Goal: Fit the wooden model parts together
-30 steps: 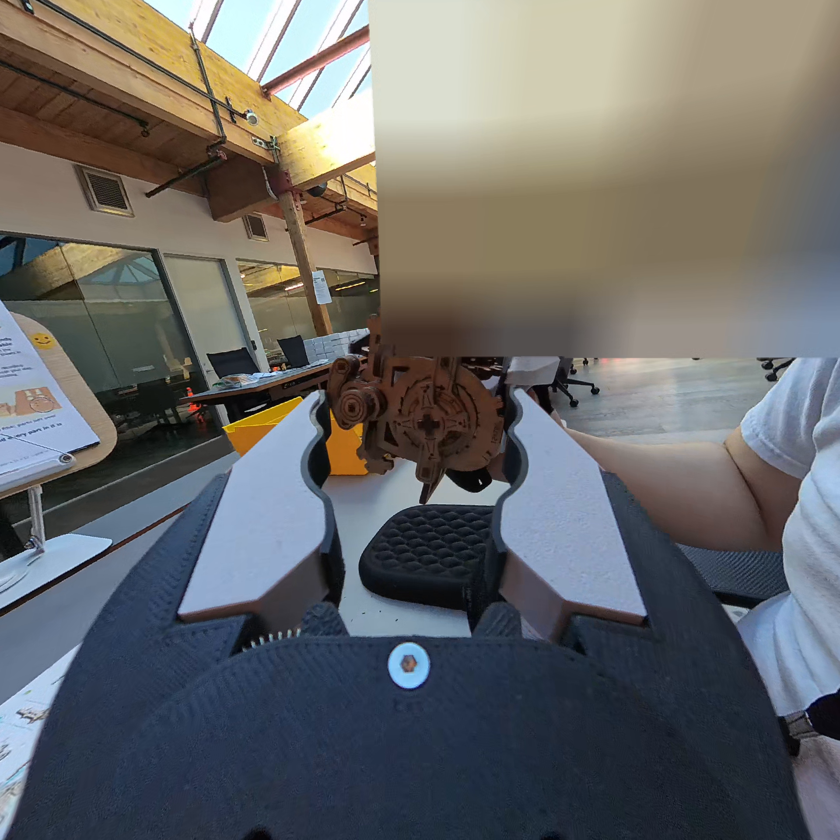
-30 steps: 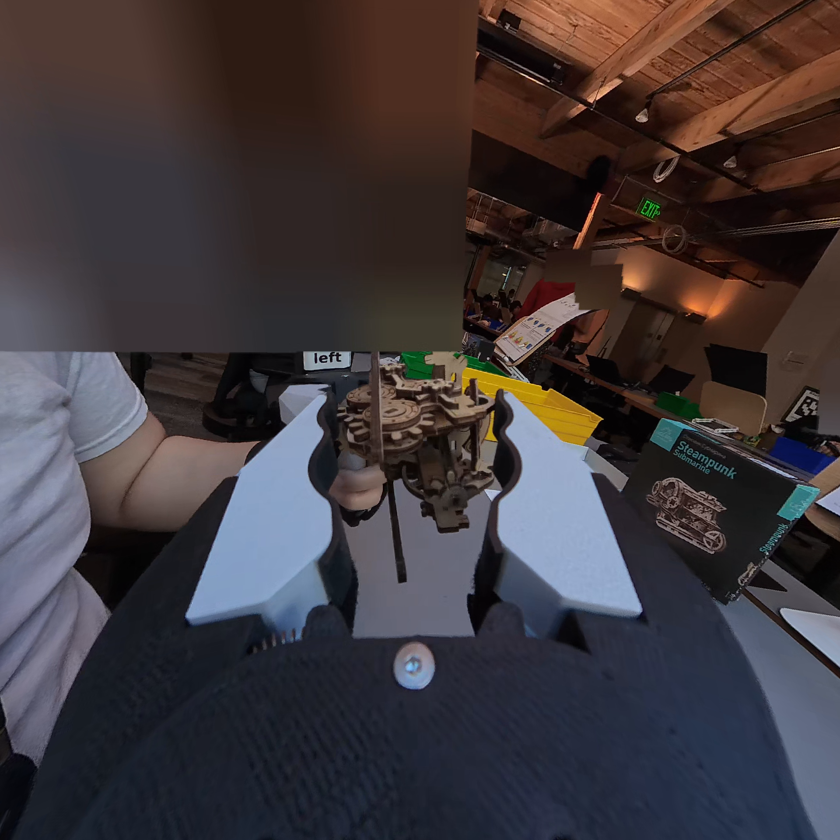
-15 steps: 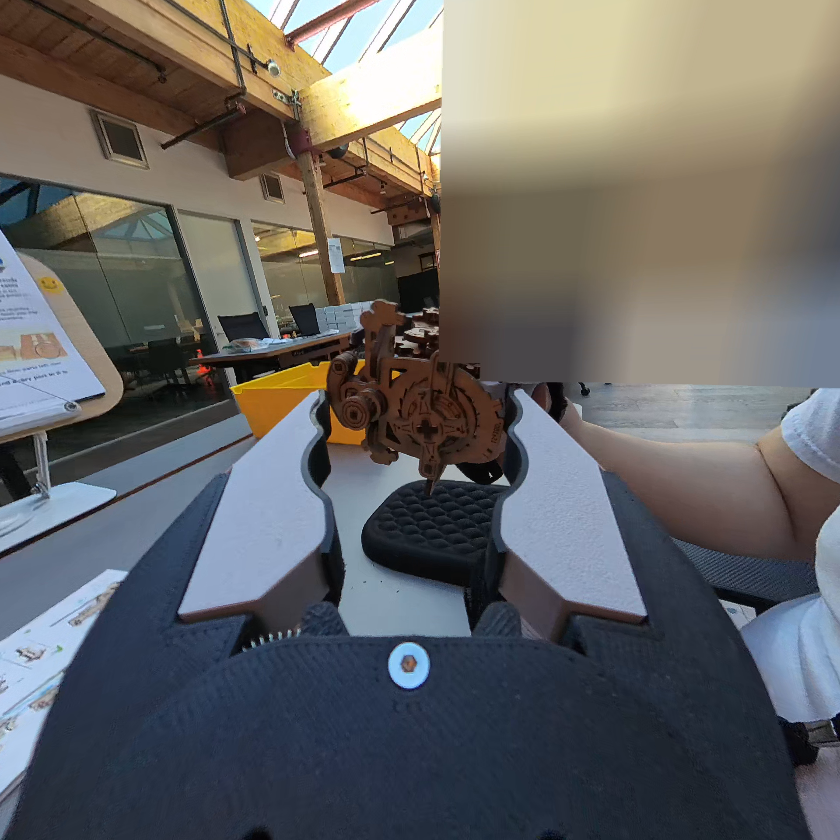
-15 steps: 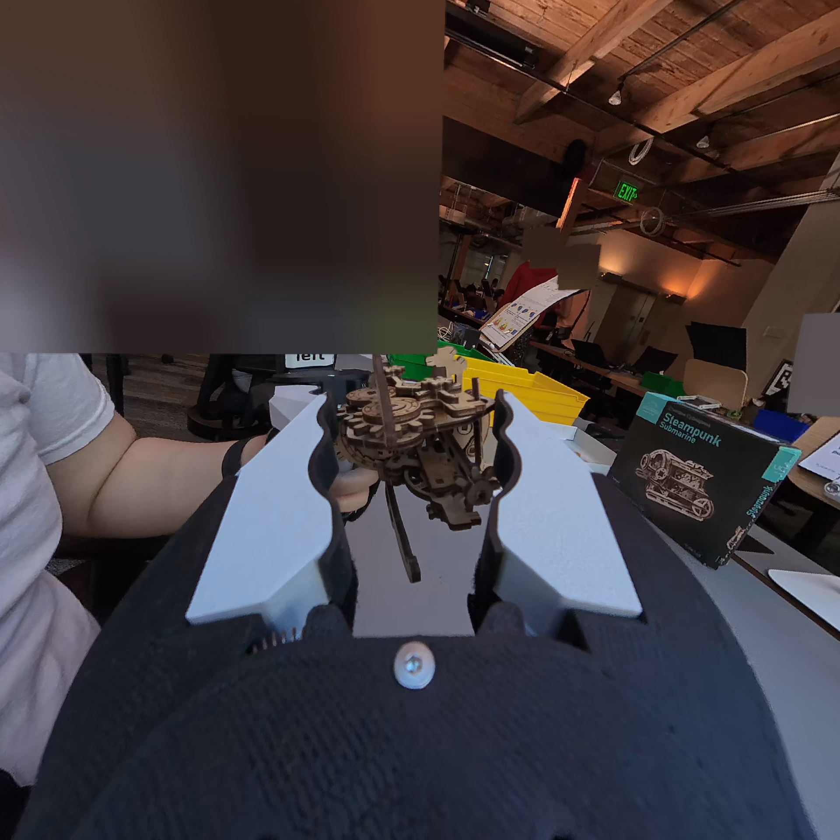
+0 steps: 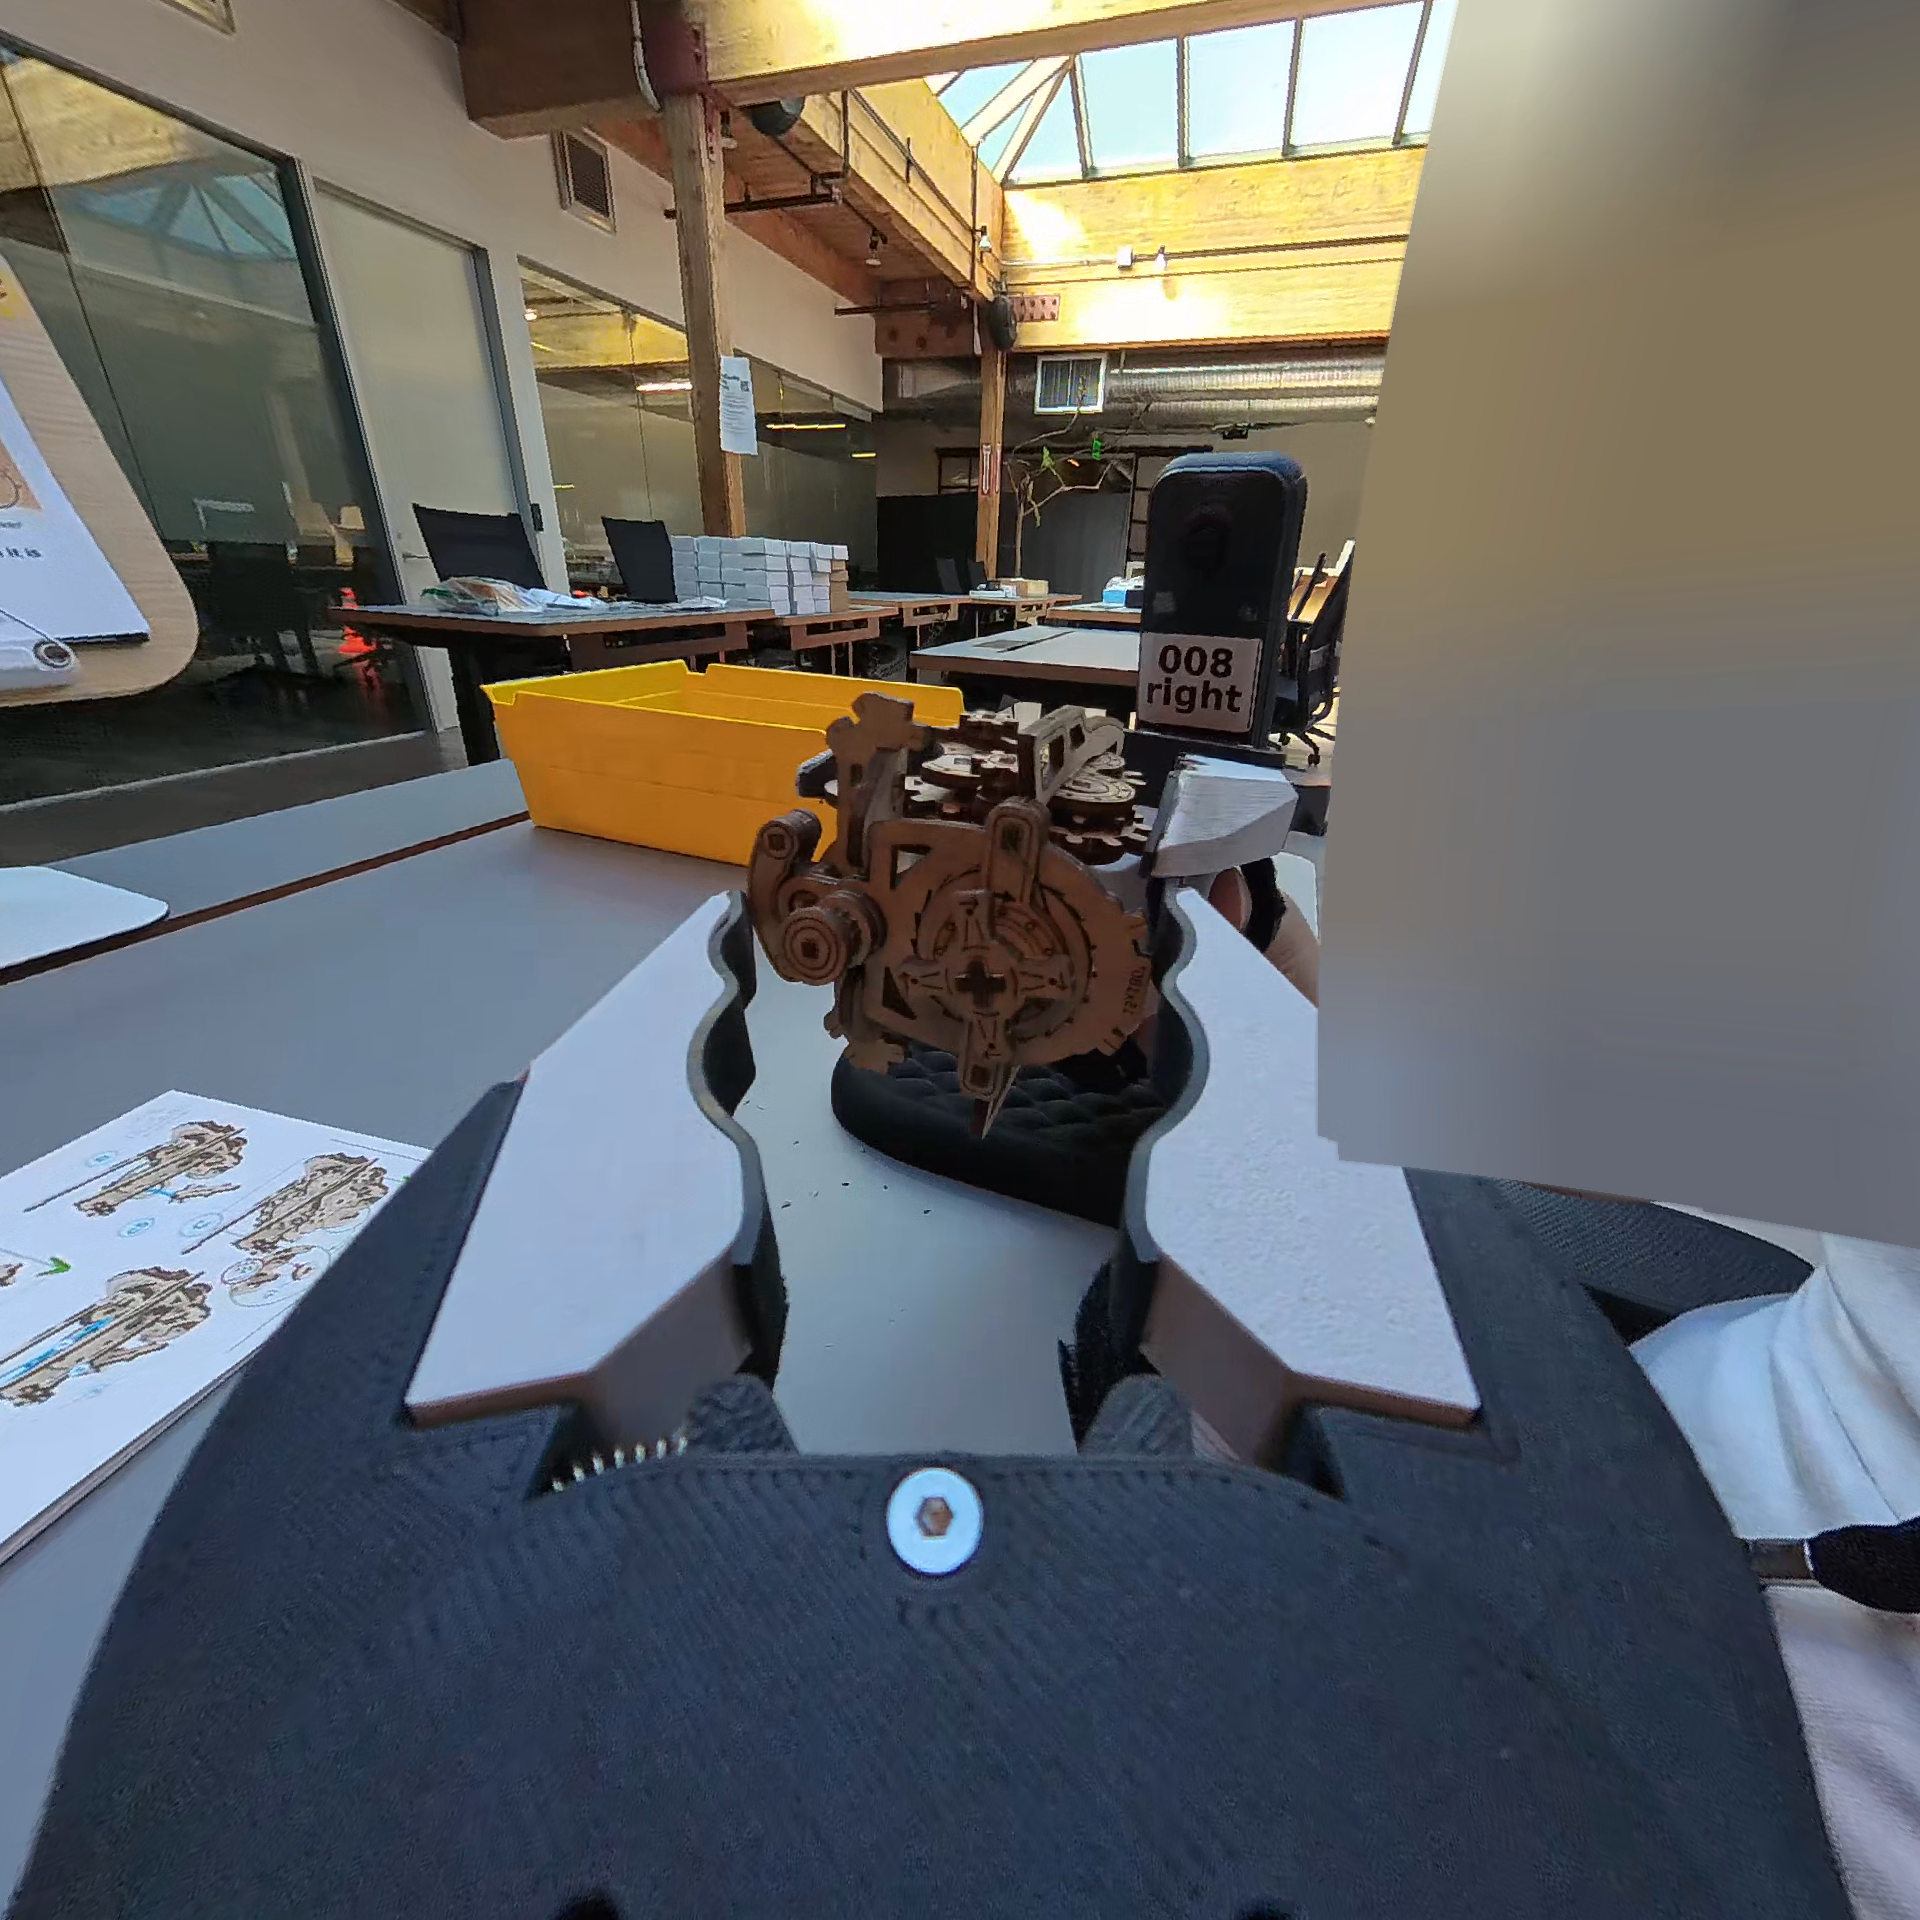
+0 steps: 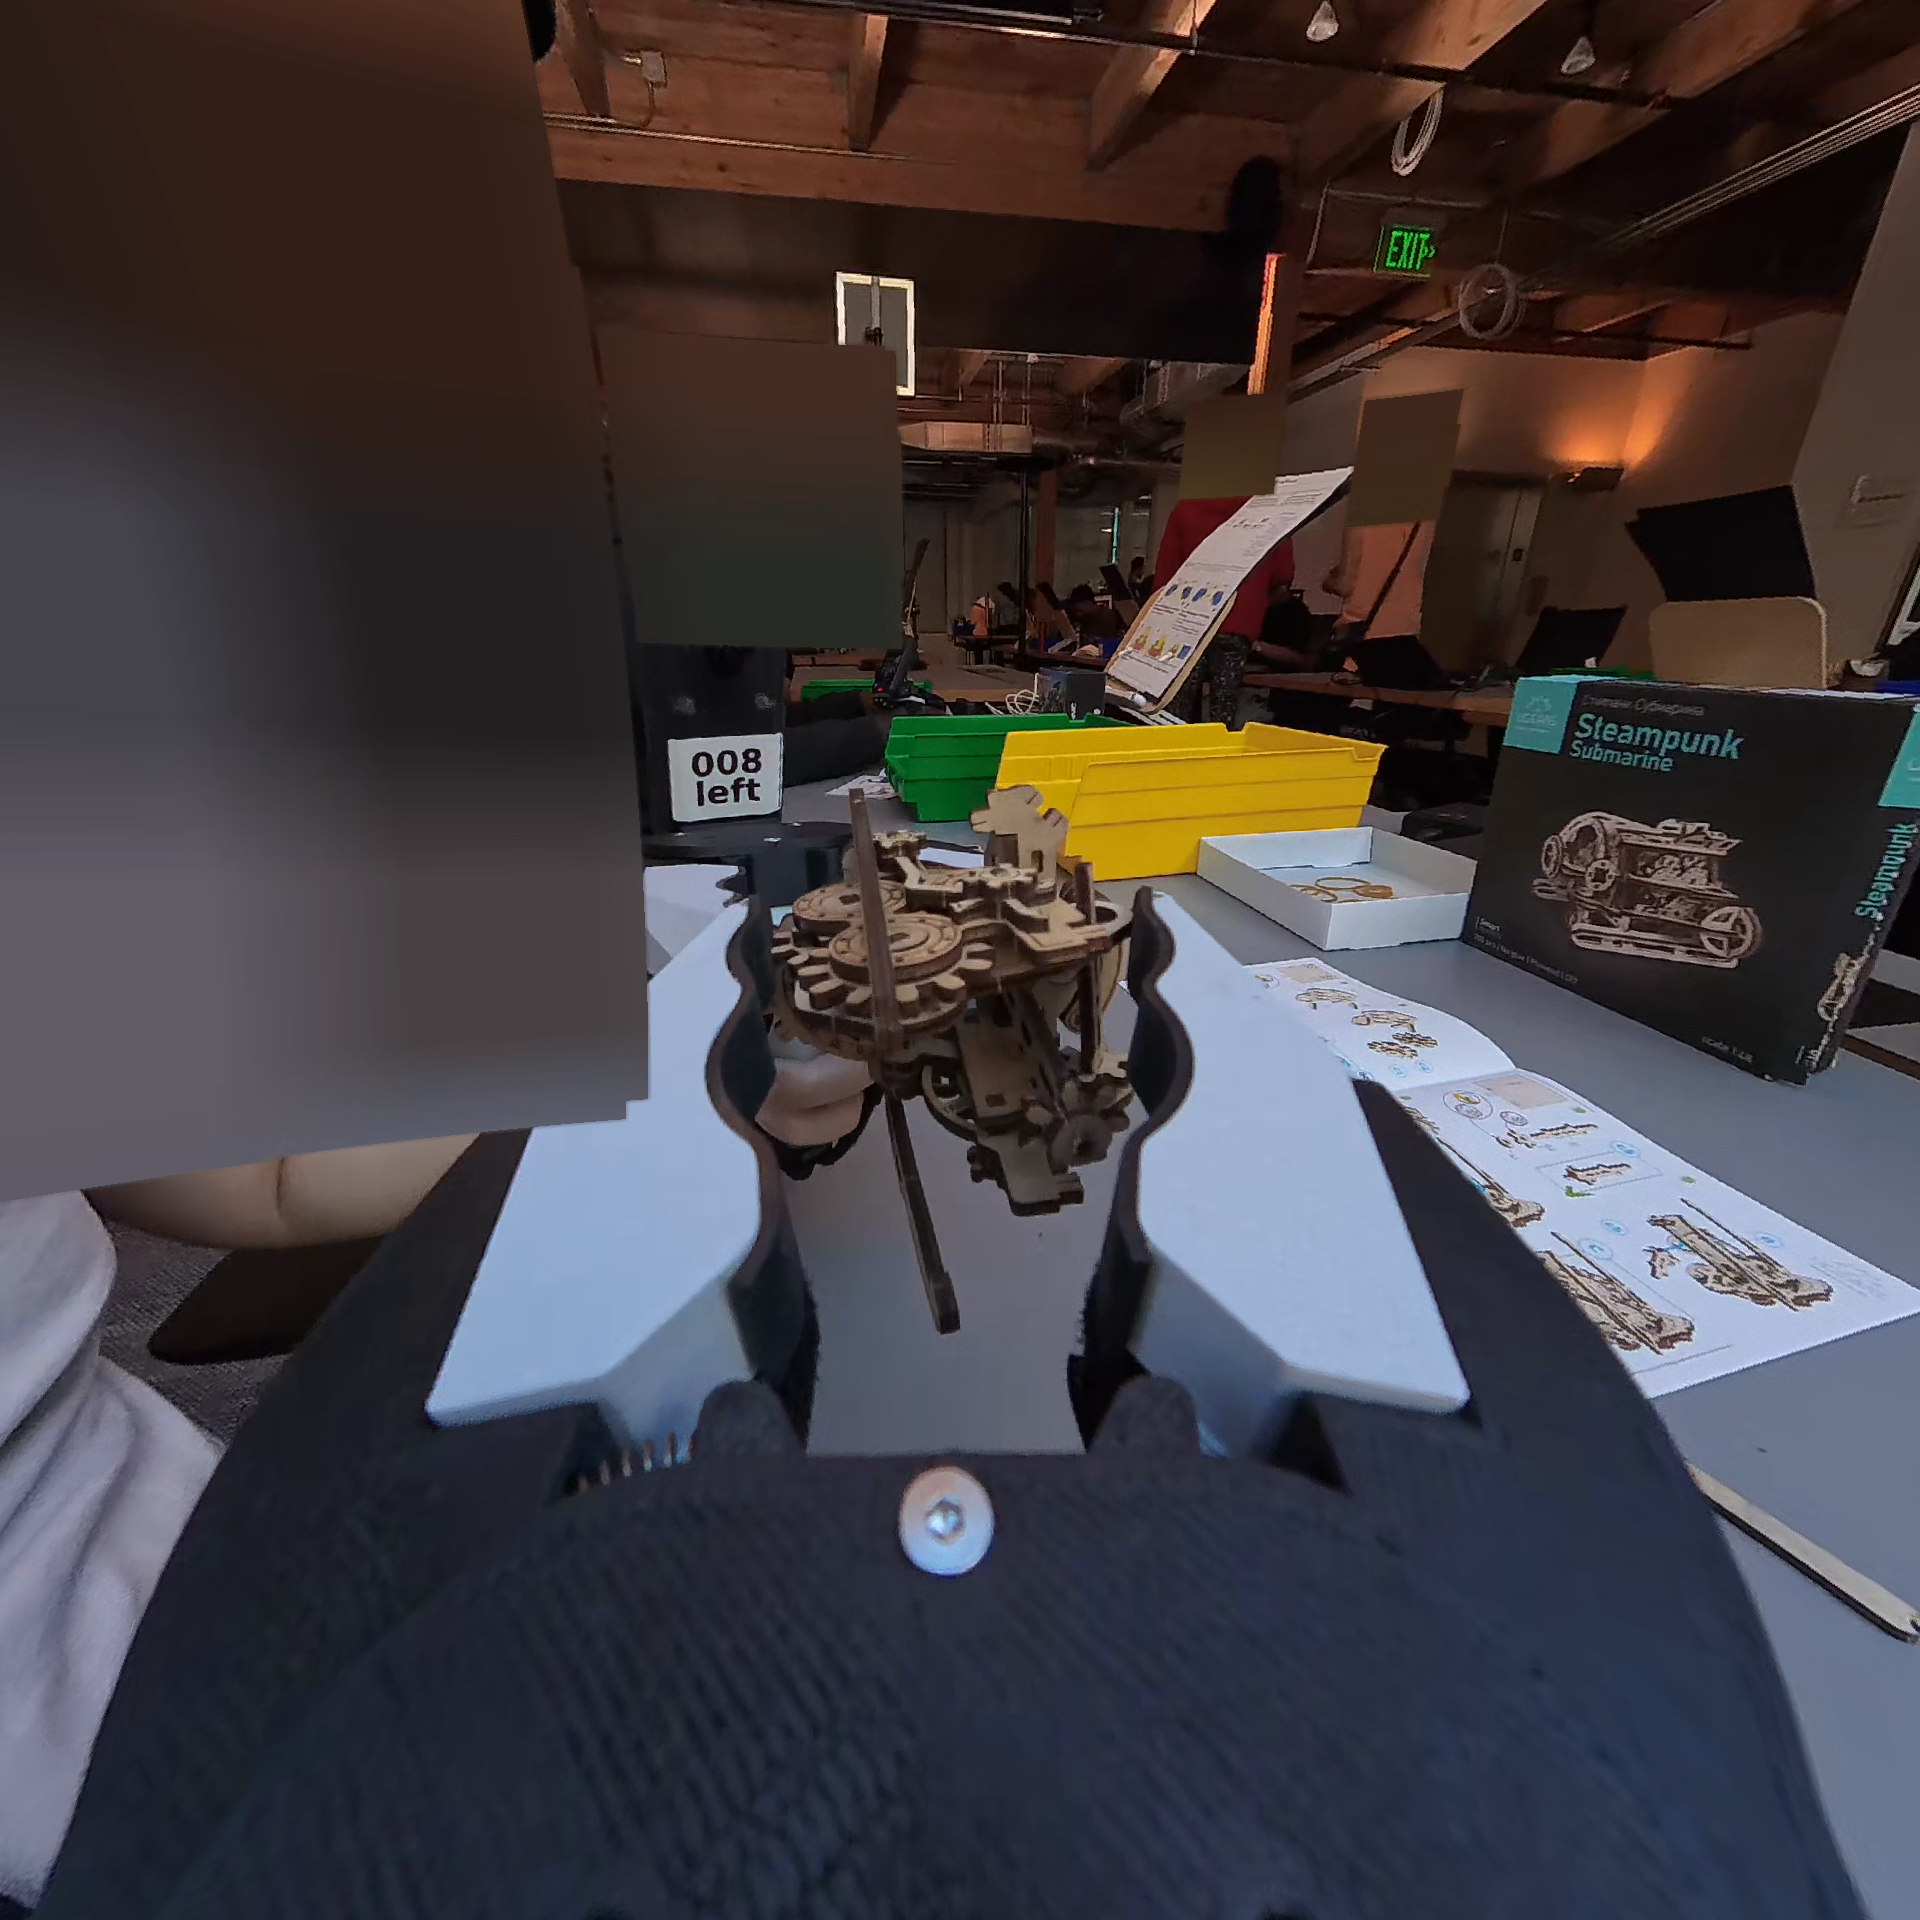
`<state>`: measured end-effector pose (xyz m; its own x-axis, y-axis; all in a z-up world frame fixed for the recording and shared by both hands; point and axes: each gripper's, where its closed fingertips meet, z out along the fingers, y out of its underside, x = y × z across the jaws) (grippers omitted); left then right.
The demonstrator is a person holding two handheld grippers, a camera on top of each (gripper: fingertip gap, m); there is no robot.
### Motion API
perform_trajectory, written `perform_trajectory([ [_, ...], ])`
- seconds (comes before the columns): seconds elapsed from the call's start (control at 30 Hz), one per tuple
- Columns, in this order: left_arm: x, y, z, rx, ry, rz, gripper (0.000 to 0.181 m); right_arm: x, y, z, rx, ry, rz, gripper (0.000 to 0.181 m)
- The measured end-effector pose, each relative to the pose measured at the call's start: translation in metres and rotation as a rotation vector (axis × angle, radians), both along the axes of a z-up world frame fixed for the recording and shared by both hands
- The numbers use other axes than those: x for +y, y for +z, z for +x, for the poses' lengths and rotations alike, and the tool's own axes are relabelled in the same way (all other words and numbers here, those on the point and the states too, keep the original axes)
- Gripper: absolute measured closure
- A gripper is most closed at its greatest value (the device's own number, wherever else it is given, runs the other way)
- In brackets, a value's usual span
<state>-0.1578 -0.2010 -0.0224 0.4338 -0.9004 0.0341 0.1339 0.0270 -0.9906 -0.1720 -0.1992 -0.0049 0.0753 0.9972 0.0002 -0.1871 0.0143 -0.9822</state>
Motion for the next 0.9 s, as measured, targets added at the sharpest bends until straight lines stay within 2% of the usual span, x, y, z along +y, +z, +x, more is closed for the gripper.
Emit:
perform_trajectory([
  [0.2,0.0,0.007,-0.006,-0.038,-0.034,0.027,0.103,0.003,0.002,0.001,-0.001,-0.005,0.009,0.114],
  [0.37,0.0,0.005,-0.012,0.002,-0.079,0.047,0.098,0.003,-0.001,0.003,-0.031,-0.016,0.033,0.114],
  [0.53,0.002,-0.015,-0.011,0.13,-0.167,0.052,0.095,0.004,-0.019,0.001,-0.155,-0.023,0.124,0.114],
  [0.67,0.002,-0.025,-0.004,0.157,-0.273,0.027,0.092,0.006,-0.033,-0.002,-0.259,-0.036,0.221,0.114],
  [0.9,0.016,-0.042,0.007,0.236,-0.376,0.048,0.087,0.01,-0.037,-0.003,-0.31,-0.024,0.358,0.114],
])
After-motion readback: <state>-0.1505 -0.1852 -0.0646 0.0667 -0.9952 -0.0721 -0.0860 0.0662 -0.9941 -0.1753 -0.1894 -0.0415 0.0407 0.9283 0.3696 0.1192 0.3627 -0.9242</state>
